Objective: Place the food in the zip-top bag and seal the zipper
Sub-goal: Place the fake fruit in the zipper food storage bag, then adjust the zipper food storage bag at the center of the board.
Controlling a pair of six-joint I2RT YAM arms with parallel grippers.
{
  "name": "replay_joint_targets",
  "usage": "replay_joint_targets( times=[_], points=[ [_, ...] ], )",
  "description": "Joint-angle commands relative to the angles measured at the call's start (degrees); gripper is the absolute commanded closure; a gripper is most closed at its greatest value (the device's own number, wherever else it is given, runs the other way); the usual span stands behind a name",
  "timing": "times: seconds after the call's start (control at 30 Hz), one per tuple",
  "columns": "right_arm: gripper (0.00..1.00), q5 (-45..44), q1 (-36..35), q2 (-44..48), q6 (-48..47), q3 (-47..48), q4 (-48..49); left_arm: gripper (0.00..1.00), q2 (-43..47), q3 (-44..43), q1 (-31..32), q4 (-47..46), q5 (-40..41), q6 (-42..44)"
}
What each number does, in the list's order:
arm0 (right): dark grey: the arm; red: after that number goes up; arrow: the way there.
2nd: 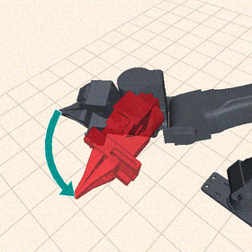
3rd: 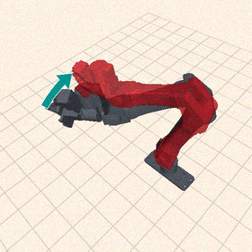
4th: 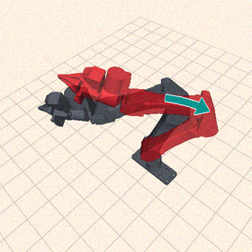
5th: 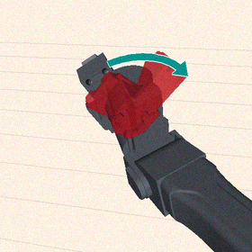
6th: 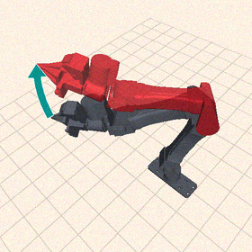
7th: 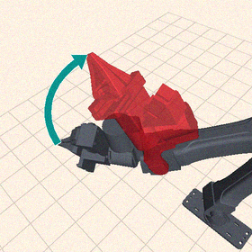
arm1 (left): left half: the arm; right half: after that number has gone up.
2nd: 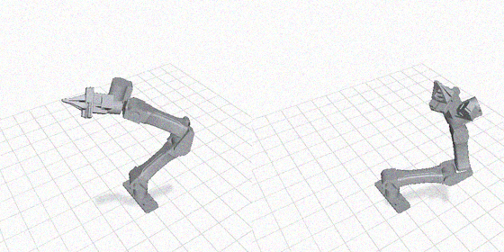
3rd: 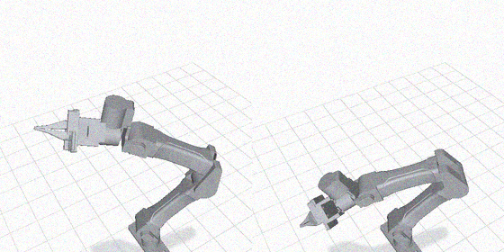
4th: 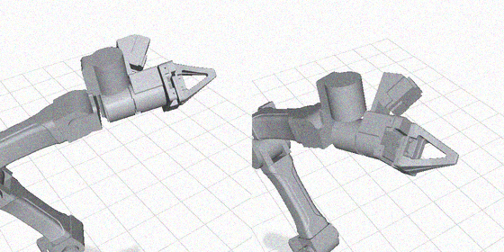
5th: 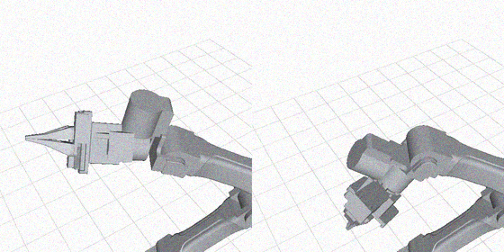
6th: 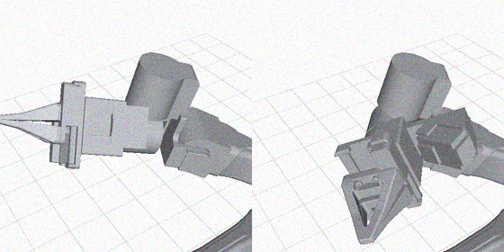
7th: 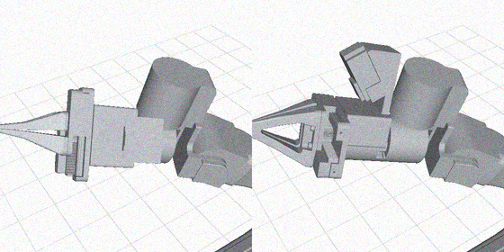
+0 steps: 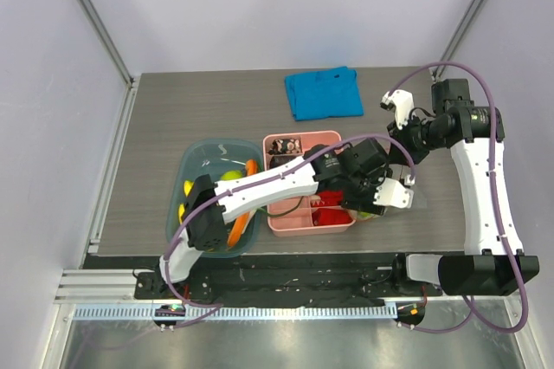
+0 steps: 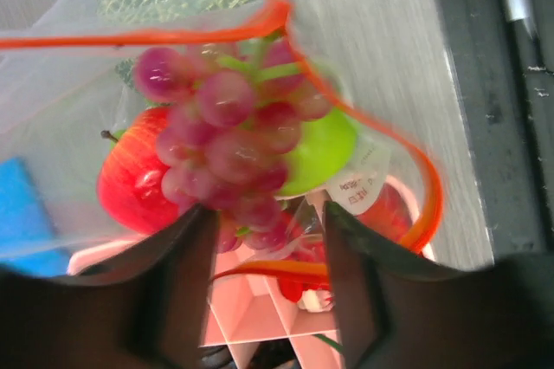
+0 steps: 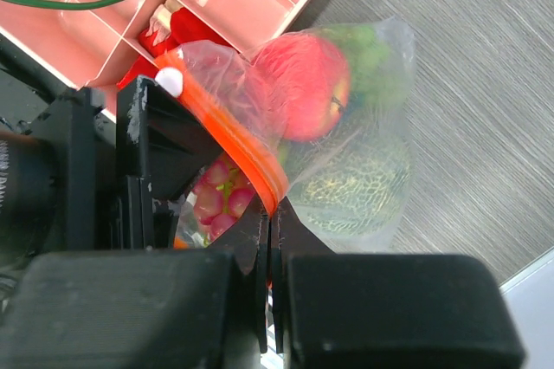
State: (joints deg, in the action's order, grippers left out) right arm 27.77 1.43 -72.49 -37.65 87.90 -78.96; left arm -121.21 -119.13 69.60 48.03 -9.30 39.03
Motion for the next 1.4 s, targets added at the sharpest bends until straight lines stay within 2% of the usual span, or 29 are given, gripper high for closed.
replay_joint_targets(
  times=[0.0, 0.07, 0.17, 0.2, 0.33, 0.5, 0.57, 0.67, 0.83, 0.97, 1.1, 1.37],
  points=[
    [0.99, 2.1, -0.3, 0.5, -1.3, 2.6, -7.3, 0.27, 9.9, 2.2, -0.5, -3.4, -7.6, -5.4],
    [0.99, 1.9, -0.3, 0.6, -1.5, 2.9, -7.3, 0.25, 16.4, 4.5, -0.8, -4.9, -10.5, -5.5],
    [0.99, 2.6, -0.3, 1.0, -2.1, 3.8, -7.3, 0.23, 25.4, 13.0, -4.8, -10.1, -16.2, -6.4],
    [0.99, 2.8, -0.3, 1.3, -2.3, 4.0, -7.3, 0.23, 27.3, 18.9, -6.6, -12.2, -16.9, -6.9],
    [0.99, 3.3, -0.3, 3.1, -4.0, 5.4, -7.3, 0.23, 33.1, 30.7, -15.1, -24.3, -21.1, -9.8],
    [0.99, 5.3, -0.3, 6.2, -8.0, 5.4, -7.3, 0.23, 35.9, 45.4, -16.6, -43.7, -25.3, -2.7],
    [0.99, 6.0, -0.3, 6.8, -8.8, 5.3, -7.3, 0.24, 34.2, 46.0, -16.5, -47.4, -27.3, -3.3],
    [0.99, 6.2, -0.3, 7.4, -9.2, 5.5, -7.3, 0.28, 30.1, 42.8, -16.3, -47.9, -29.7, -5.2],
    [0.99, 6.7, -0.3, 7.7, -10.2, 5.2, -7.3, 0.34, 27.5, 44.4, -14.6, -58.6, -30.2, -5.9],
    [0.99, 6.6, -0.3, 7.5, -10.3, 5.0, -7.3, 0.41, 26.4, 44.7, -13.1, -60.9, -30.0, -6.4],
    [0.99, 6.8, -0.3, 7.3, -10.3, 4.6, -7.3, 0.55, 25.3, 44.1, -12.3, -61.2, -29.9, -6.6],
    [0.99, 6.2, -0.3, 7.5, -10.5, 3.8, -7.3, 0.62, 23.5, 45.2, -11.7, -61.6, -29.5, -5.4]
  ],
)
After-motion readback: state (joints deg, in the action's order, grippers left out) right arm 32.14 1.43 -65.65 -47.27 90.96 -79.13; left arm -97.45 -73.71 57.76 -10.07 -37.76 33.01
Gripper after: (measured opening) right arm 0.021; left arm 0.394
